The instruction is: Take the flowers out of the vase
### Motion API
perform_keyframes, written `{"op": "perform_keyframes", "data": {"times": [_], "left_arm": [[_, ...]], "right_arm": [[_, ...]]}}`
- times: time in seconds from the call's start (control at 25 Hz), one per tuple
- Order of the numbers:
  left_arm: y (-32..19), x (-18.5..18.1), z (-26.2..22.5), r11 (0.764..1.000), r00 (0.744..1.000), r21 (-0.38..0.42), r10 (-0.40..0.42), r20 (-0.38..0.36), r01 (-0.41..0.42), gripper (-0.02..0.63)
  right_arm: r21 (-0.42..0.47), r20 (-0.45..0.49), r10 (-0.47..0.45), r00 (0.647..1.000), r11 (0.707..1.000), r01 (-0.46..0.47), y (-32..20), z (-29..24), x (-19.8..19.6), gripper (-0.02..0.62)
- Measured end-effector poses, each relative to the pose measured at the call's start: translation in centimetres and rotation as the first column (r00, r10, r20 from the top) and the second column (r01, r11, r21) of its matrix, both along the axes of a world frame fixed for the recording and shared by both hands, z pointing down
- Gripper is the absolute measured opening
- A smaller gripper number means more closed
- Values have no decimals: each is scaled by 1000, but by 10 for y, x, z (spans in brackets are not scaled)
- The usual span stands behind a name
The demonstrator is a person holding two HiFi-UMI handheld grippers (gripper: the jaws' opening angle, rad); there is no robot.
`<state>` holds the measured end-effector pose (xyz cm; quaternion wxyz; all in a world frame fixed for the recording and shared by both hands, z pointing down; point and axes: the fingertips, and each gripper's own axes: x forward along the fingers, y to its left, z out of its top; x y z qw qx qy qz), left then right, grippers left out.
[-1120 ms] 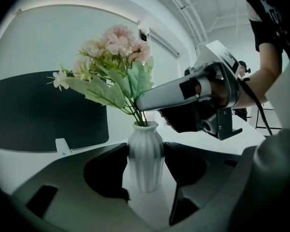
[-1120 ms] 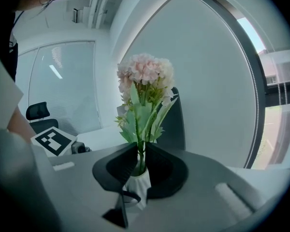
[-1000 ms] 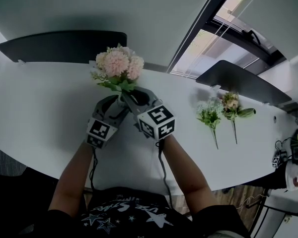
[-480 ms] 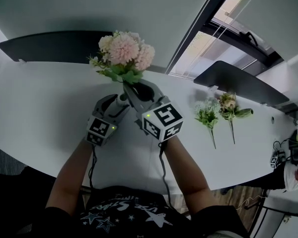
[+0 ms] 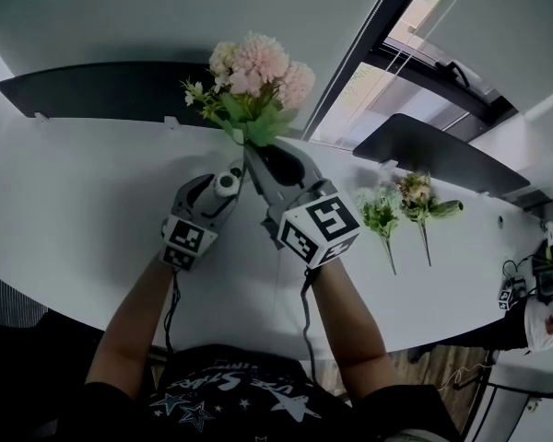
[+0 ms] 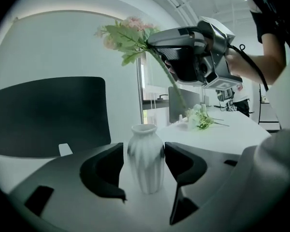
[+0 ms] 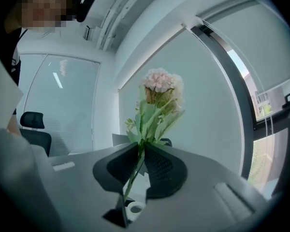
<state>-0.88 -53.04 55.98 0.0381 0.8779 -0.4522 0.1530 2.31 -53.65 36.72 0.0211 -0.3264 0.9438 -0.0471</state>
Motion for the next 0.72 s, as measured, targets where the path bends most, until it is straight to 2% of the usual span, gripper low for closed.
{"op": "perform_keyframes", "data": {"times": [0.12, 0.44, 0.72], "left_arm": [[3, -2, -4, 1000, 1000, 30, -2, 7, 2, 255], [23, -5, -15, 1000, 1000, 26, 18, 6, -18, 256], [65, -20, -36, 998, 997, 64, 1, -73, 3, 255]], "right_arm": [[3, 12, 23, 1000, 1000, -23, 4, -3, 6, 41], [-44, 26, 57, 998, 997, -56, 19, 5, 17, 38], [-67, -7, 77, 997, 995, -78, 52, 20, 27, 38]]}}
